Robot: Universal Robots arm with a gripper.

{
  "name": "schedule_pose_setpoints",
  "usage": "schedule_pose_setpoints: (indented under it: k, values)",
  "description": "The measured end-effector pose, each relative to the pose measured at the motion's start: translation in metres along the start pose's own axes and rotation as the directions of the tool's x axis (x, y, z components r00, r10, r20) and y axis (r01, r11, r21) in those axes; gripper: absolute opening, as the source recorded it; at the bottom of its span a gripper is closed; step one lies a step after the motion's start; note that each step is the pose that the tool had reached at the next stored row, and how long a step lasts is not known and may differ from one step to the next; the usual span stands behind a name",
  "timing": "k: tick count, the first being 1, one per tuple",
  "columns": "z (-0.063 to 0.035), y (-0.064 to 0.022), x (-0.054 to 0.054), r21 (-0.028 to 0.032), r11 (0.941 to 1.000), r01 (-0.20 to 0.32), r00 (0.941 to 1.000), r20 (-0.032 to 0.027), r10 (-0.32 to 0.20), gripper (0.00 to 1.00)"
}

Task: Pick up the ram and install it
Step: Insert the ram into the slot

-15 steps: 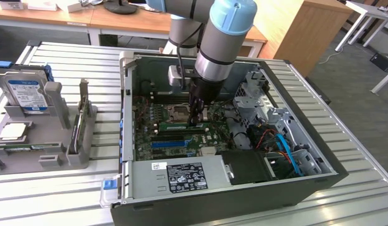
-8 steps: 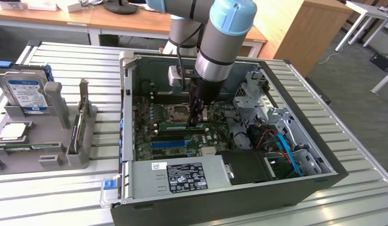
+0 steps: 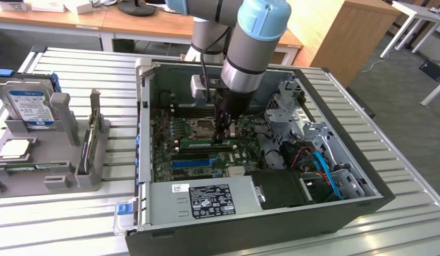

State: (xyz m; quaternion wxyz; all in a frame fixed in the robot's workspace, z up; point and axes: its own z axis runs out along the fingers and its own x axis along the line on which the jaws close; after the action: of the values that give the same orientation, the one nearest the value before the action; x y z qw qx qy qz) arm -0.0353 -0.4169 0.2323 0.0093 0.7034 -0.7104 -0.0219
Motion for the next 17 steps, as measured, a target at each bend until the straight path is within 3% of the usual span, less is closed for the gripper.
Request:
schedule_pose_setpoints:
  k: [17]
  values:
    - [0.0004,0.0000,-0.0004,0.0002,0.9999,-0.012,0.9999,0.0008,0.012,0.12]
